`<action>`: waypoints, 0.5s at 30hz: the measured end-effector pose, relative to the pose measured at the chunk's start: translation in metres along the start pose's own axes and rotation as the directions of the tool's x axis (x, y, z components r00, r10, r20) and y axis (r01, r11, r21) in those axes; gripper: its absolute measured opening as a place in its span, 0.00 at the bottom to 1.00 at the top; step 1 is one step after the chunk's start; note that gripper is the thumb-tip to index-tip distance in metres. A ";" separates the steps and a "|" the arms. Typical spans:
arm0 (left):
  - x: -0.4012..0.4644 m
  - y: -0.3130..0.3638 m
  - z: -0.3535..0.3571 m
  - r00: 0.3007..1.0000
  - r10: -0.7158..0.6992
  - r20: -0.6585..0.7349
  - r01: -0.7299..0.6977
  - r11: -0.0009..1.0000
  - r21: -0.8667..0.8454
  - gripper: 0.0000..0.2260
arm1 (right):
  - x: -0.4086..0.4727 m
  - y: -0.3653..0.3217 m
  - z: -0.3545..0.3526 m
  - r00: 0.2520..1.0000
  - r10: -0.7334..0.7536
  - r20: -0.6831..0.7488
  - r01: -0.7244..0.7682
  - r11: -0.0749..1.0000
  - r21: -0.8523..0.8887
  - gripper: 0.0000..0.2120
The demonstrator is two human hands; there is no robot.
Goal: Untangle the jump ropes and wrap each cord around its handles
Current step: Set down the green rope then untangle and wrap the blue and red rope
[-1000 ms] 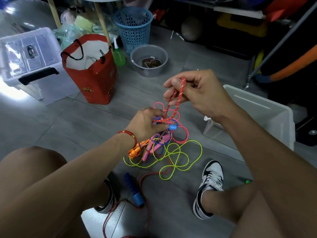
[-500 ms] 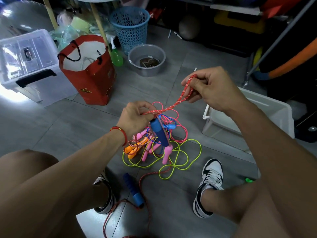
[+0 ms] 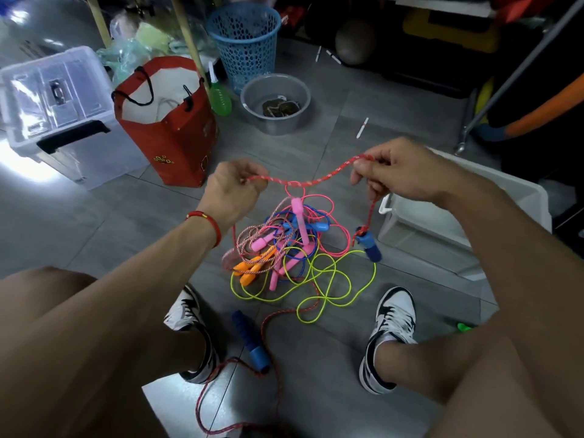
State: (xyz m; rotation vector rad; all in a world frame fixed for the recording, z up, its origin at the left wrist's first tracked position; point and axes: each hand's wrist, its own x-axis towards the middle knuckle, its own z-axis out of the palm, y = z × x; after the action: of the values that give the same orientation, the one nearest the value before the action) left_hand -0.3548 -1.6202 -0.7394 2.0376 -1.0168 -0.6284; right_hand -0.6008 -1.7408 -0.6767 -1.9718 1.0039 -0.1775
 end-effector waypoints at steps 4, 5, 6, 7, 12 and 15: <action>-0.008 0.000 -0.008 0.989 0.129 0.066 -0.141 0.967 0.213 0.14 | 0.002 0.008 0.017 0.976 0.131 0.176 -0.099 0.979 -0.180 0.15; -0.010 -0.007 -0.008 0.986 0.131 0.099 -0.158 0.926 0.344 0.19 | 0.003 0.010 0.021 0.965 0.158 0.209 -0.115 0.972 -0.205 0.15; -0.014 -0.014 -0.007 0.989 0.098 0.114 -0.140 0.869 0.474 0.22 | 0.004 0.013 0.024 0.957 0.183 0.224 -0.130 0.964 -0.230 0.15; -0.017 -0.022 -0.006 0.992 0.032 0.121 -0.095 0.820 0.564 0.22 | 0.003 0.015 0.026 0.954 0.202 0.223 -0.142 0.956 -0.258 0.14; -0.028 -0.033 0.004 0.969 -0.119 0.217 0.044 0.945 0.323 0.10 | -0.009 0.022 0.040 0.933 0.257 0.252 -0.258 0.966 -0.031 0.07; -0.039 -0.052 0.010 0.919 -0.112 0.379 0.002 0.960 0.279 0.28 | -0.020 0.034 0.065 0.930 0.257 0.261 -0.276 0.960 0.039 0.12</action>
State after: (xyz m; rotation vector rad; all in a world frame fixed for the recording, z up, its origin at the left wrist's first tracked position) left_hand -0.3601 -1.5720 -0.7835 2.2387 -1.3413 -1.0045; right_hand -0.6028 -1.6934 -0.7365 -1.7164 1.0661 0.1827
